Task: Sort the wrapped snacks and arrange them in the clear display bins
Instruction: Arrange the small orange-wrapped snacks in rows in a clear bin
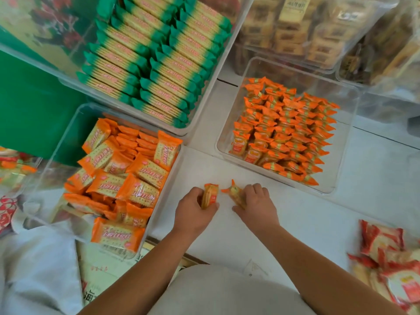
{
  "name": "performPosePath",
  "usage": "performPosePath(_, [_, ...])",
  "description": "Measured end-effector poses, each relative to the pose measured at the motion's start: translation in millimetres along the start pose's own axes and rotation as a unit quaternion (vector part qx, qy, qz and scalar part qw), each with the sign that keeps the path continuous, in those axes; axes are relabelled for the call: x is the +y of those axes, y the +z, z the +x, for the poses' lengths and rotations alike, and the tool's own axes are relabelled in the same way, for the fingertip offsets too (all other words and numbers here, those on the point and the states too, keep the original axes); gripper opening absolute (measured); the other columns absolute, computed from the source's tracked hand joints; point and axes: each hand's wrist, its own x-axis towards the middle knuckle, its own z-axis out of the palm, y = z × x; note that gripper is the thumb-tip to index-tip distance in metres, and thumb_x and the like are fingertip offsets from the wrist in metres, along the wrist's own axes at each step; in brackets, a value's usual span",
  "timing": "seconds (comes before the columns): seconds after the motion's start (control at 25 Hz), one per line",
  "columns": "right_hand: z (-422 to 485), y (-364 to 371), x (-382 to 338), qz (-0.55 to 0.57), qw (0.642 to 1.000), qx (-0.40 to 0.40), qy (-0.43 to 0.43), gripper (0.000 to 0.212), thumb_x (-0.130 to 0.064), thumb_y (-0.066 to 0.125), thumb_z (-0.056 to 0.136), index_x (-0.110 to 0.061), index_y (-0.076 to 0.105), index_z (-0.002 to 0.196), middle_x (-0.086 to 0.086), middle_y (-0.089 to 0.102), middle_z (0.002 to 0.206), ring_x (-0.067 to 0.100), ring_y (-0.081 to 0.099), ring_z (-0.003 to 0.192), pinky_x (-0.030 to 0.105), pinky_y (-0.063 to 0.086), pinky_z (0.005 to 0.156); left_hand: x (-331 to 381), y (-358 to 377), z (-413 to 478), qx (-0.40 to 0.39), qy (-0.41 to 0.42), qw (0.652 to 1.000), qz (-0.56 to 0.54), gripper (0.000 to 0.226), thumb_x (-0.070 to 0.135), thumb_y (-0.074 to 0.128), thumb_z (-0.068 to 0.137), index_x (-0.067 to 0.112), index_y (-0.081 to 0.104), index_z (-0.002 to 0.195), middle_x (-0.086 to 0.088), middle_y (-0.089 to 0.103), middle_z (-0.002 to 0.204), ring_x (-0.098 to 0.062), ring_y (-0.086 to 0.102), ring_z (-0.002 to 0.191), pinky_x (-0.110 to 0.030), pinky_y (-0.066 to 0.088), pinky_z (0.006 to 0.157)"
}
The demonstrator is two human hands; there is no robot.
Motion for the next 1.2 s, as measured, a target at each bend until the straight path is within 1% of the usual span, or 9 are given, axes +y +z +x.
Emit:
performPosePath(0.16, [-8.3,-12.4,-8.6,0.05,0.998,-0.025,0.01,0.031,-0.029,0.065,0.09,-0.022,0.05,0.116,-0.001,0.054,0.114,0.022,0.055,0.103,0.032,0.046,0.075,36.9,-32.6,-19.3,-0.01,0.055,0.994,-0.096,0.024,0.043,0.073,0.088,0.044,0.066,0.112,0.013,0.065,0.099,-0.01,0.067,0.086,-0.041,0.061,0.078])
performPosePath(0.32, [-54.6,-68.0,-11.2,0.286,0.958,0.003,0.028,0.018,-0.023,0.071,0.085,-0.033,0.062,0.098,-0.01,0.063,0.097,0.013,0.062,0.079,0.023,0.05,0.066,83.5,-62.8,-30.1,-0.043,0.084,0.983,-0.16,0.057,0.02,0.078,0.089,0.04,0.053,0.136,0.005,0.065,0.104,-0.002,0.066,0.085,-0.017,0.054,0.073])
performPosePath(0.52, [-80.2,-159.8,0.2,0.483,0.867,0.097,0.069,0.022,-0.011,0.073,0.092,-0.026,0.067,0.107,0.005,0.072,0.077,0.024,0.067,0.058,0.039,0.061,0.058,117.3,-67.1,-29.0,-0.034,0.118,0.971,-0.205,0.049,0.011,0.083,0.084,0.026,0.06,0.125,0.016,0.069,0.081,-0.006,0.062,0.075,-0.018,0.052,0.07])
performPosePath(0.64, [-68.8,-187.9,13.7,0.572,0.808,0.111,0.082,0.025,-0.004,0.072,0.094,-0.016,0.065,0.115,0.013,0.073,0.078,0.028,0.071,0.063,0.041,0.064,0.066,132.7,-63.5,-20.3,0.004,0.153,0.967,-0.202,0.041,0.009,0.083,0.084,0.026,0.062,0.115,0.006,0.075,0.093,-0.017,0.07,0.086,-0.027,0.056,0.076])
performPosePath(0.72, [-62.5,-197.5,22.2,0.61,0.783,0.088,0.088,0.024,0.001,0.069,0.095,-0.011,0.066,0.115,0.014,0.073,0.082,0.029,0.072,0.068,0.041,0.065,0.072,140.9,-61.5,-11.8,0.012,0.183,0.968,-0.173,0.037,0.014,0.081,0.087,0.029,0.062,0.114,0.005,0.075,0.099,-0.015,0.071,0.091,-0.028,0.057,0.079])
performPosePath(0.88, [-50.9,-205.2,31.2,0.594,0.79,0.097,0.115,0.022,0.002,0.074,0.089,-0.009,0.066,0.106,0.02,0.071,0.089,0.029,0.073,0.073,0.042,0.065,0.076,156.3,-57.5,11.1,0.032,0.245,0.968,-0.035,0.029,0.021,0.072,0.094,0.029,0.062,0.12,0.012,0.071,0.107,-0.007,0.068,0.095,-0.025,0.054,0.083])
performPosePath(1.0, [-36.0,-202.8,39.3,0.579,0.794,0.125,0.136,0.028,-0.01,0.086,0.079,-0.014,0.061,0.093,0.013,0.064,0.081,0.022,0.067,0.072,0.042,0.061,0.073,168.1,-44.7,45.4,0.023,0.29,0.944,0.155,0.03,0.018,0.069,0.093,0.026,0.064,0.122,0.005,0.065,0.115,-0.016,0.063,0.097,-0.034,0.053,0.085])
performPosePath(1.08, [-27.7,-201.3,41.6,0.591,0.783,0.134,0.141,0.03,-0.014,0.088,0.077,-0.018,0.062,0.089,0.0,0.059,0.075,0.017,0.056,0.066,0.036,0.048,0.065,171.5,-33.2,66.3,-0.012,0.283,0.927,0.247,0.031,0.013,0.068,0.087,0.028,0.068,0.115,0.001,0.068,0.11,-0.024,0.065,0.098,-0.039,0.055,0.083])
performPosePath(1.2, [-20.1,-199.0,44.9,0.637,0.752,0.114,0.123,0.033,-0.007,0.084,0.081,-0.016,0.064,0.106,0.006,0.062,0.081,0.021,0.057,0.06,0.035,0.048,0.06,171.4,-20.5,90.5,-0.055,0.25,0.9,0.353,0.029,0.008,0.066,0.08,0.026,0.072,0.102,-0.005,0.073,0.1,-0.031,0.067,0.094,-0.043,0.057,0.08])
